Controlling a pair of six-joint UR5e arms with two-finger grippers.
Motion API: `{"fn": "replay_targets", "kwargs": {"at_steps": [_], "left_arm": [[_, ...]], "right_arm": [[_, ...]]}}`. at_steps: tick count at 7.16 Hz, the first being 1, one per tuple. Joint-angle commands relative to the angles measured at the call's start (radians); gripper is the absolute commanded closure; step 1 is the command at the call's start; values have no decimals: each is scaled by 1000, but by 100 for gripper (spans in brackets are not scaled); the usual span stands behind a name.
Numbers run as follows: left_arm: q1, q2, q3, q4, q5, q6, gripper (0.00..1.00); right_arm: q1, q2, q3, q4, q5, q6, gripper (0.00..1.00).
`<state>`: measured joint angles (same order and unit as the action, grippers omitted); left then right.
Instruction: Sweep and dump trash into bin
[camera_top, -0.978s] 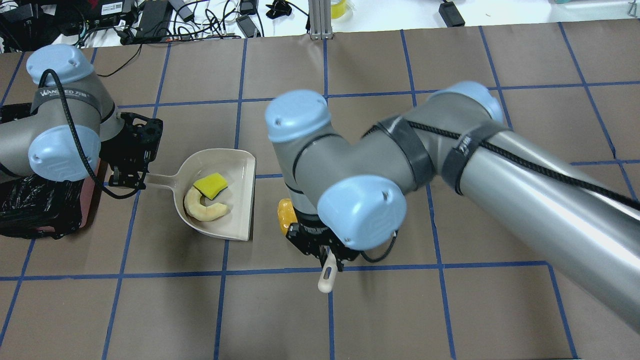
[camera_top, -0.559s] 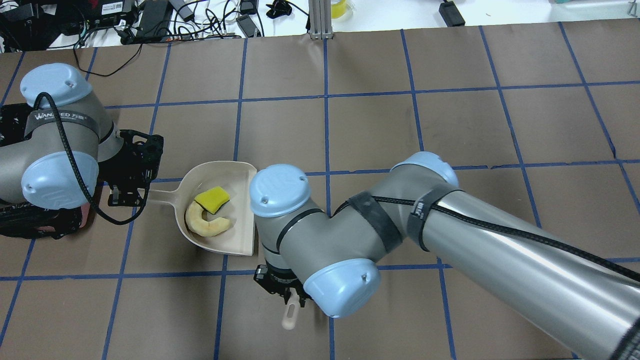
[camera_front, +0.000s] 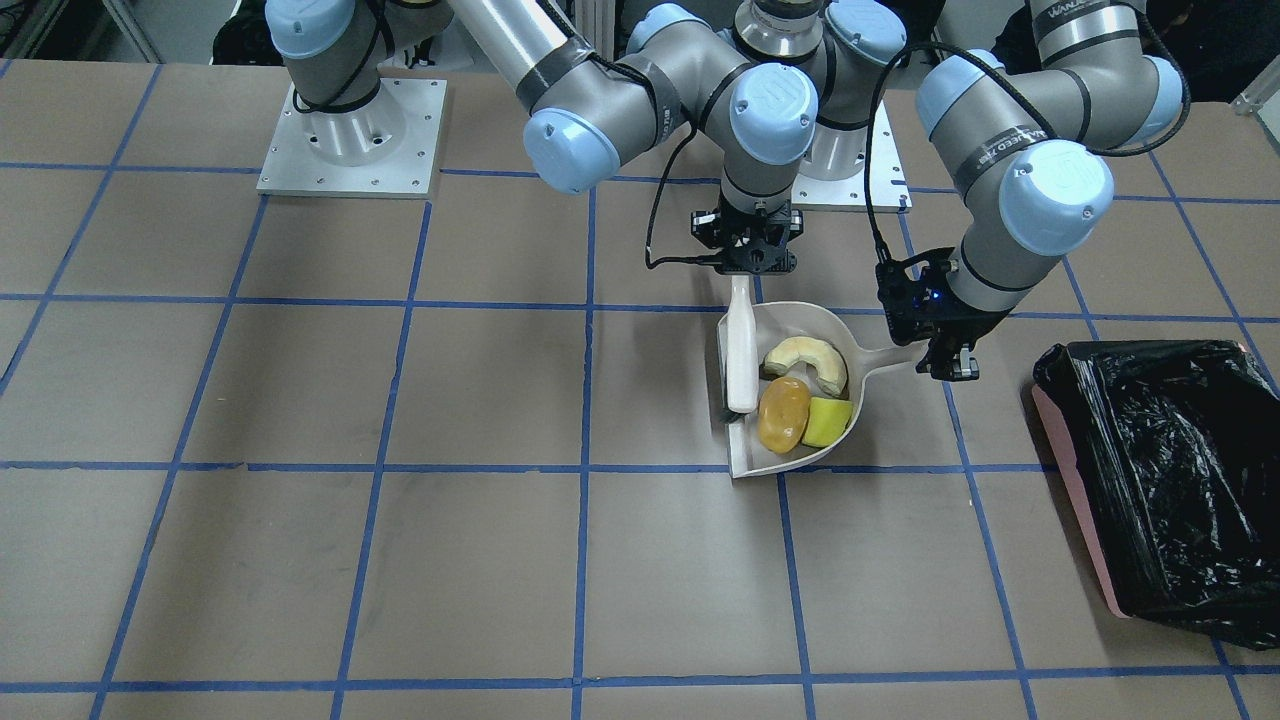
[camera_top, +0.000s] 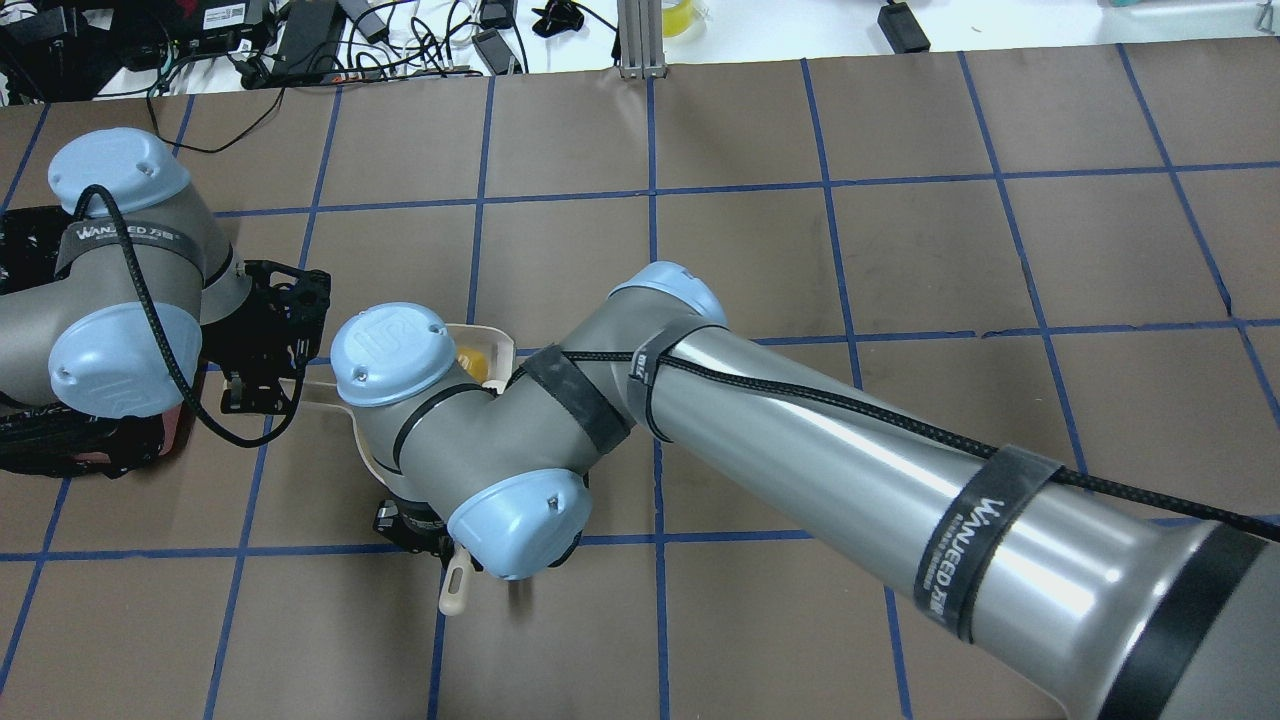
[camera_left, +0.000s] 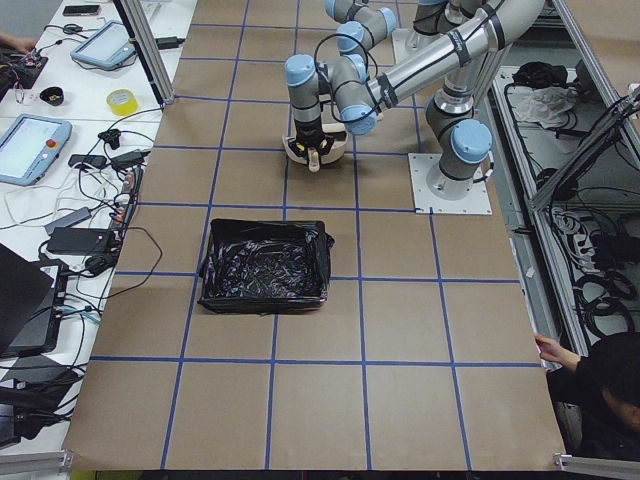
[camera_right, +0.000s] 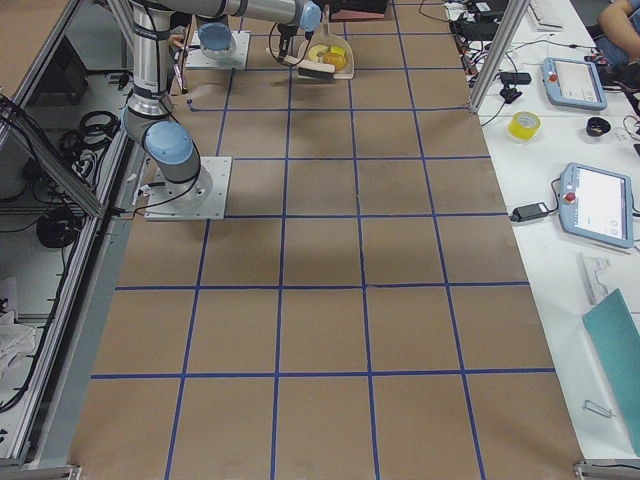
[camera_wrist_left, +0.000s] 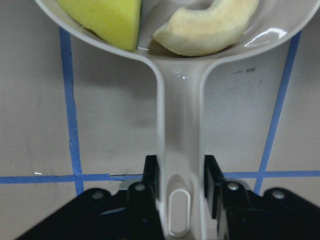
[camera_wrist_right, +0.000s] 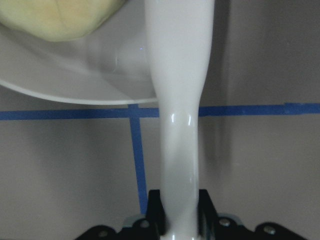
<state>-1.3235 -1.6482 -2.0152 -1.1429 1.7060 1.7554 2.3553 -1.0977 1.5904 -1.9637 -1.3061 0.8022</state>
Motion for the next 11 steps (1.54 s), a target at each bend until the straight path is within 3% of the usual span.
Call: {"fn": "replay_targets", "kwargs": {"at_steps": [1, 4, 7, 9, 11], "left_arm": [[12, -5, 12, 6, -12, 9, 96], [17, -13, 33, 14, -32, 1, 96], [44, -13, 66, 2, -62, 6, 97], [131, -12, 76, -1, -170, 21, 97], [142, -22, 78, -1, -175, 21, 97]], "right_arm": [[2, 18, -24, -34, 4, -18, 100], [-21, -72, -20, 70, -161, -125, 100], [-88, -128, -18, 158, -250, -202, 100], [-183, -184, -10, 192, -290, -279, 100], [-254, -215, -4, 244, -312, -380, 100]]}}
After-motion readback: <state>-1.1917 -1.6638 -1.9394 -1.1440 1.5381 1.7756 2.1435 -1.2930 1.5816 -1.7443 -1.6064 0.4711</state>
